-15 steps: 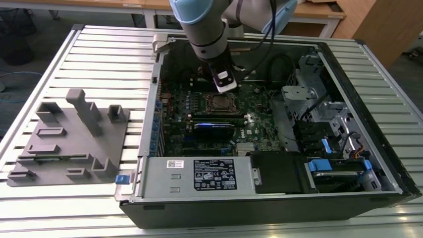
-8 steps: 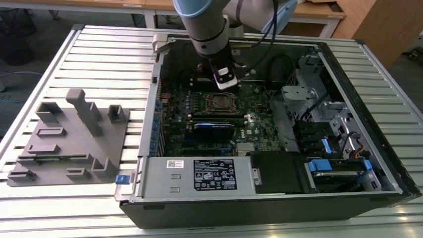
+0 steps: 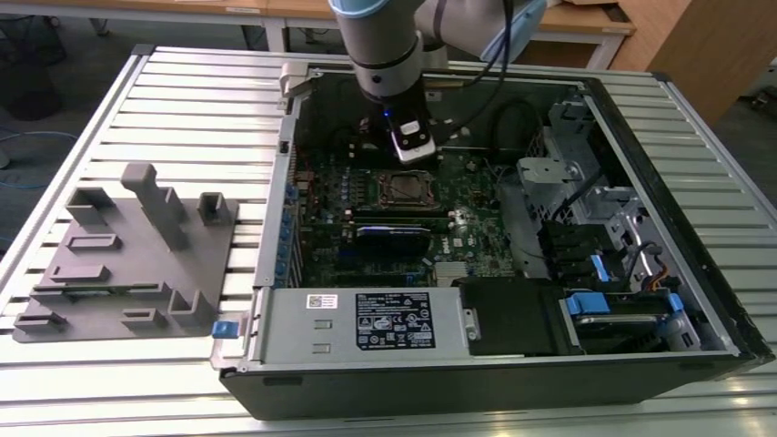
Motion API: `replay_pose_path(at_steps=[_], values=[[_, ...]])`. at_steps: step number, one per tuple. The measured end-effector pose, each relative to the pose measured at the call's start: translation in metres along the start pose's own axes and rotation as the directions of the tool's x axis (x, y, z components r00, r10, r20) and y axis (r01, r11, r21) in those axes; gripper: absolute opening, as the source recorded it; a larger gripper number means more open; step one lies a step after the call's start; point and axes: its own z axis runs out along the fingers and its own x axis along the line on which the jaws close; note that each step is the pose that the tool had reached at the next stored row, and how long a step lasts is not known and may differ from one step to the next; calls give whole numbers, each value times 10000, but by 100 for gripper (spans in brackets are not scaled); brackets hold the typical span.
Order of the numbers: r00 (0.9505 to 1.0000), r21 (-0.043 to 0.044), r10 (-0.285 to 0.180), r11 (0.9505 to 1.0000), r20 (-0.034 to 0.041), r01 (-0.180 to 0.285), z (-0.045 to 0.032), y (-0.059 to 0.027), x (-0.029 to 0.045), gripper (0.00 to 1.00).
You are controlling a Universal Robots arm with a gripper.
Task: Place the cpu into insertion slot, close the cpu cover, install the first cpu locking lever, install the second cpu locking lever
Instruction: 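Install the first cpu locking lever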
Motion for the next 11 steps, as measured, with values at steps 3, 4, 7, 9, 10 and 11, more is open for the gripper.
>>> replay_pose_path(at_steps=[3, 4, 7, 9, 10, 11], values=[[10000, 459, -12, 9989, -69, 15, -1, 4, -10, 11], [10000, 612, -15, 9981, -92, 21, -1, 5, -13, 11], [9999, 1087, -35, 9941, -162, 53, -2, 8, -22, 11], [9997, 1398, -58, 9901, -221, 88, -1, 10, -29, 11], [9996, 1549, -70, 9879, -260, 109, -1, 12, -33, 11], [9994, 1667, -72, 9859, -333, 127, 1, 15, -45, 11]])
